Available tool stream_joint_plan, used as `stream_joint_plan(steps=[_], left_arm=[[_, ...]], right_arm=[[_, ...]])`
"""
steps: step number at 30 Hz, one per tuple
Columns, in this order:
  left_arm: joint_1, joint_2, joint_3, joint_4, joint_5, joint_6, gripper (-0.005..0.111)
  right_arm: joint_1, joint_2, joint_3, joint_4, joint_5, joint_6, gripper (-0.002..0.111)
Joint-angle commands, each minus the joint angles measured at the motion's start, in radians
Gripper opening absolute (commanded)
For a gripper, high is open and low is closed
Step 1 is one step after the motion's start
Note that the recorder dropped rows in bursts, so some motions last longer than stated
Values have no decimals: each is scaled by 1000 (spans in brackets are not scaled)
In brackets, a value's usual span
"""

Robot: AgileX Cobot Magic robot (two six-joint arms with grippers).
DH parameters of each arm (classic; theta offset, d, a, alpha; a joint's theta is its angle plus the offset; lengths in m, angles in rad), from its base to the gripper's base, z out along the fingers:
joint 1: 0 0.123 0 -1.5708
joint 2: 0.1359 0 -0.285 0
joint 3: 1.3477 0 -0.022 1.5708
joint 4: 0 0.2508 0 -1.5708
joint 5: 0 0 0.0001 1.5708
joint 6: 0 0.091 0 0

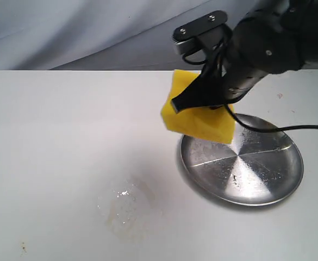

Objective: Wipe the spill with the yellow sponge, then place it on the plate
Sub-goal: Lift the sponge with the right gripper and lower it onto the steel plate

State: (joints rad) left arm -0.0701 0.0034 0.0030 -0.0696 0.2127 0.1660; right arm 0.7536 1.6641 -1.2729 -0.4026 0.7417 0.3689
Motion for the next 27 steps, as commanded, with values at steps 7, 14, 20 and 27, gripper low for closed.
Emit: stream_joint_plan(steps=[7,14,20,27], left_arm=[[1,-3,-3,1,-6,-8,0],[1,-3,-3,1,-6,-8,0],[1,-3,-3,1,-6,-8,0],[1,-3,-3,1,-6,-8,0]], right_arm=[[-195,54,15,90,-3,-30,0],[-254,140,33,107,-23,-28,6],[-254,159,33,131,-47,-28,43],[-254,159,33,127,-23,-28,68]])
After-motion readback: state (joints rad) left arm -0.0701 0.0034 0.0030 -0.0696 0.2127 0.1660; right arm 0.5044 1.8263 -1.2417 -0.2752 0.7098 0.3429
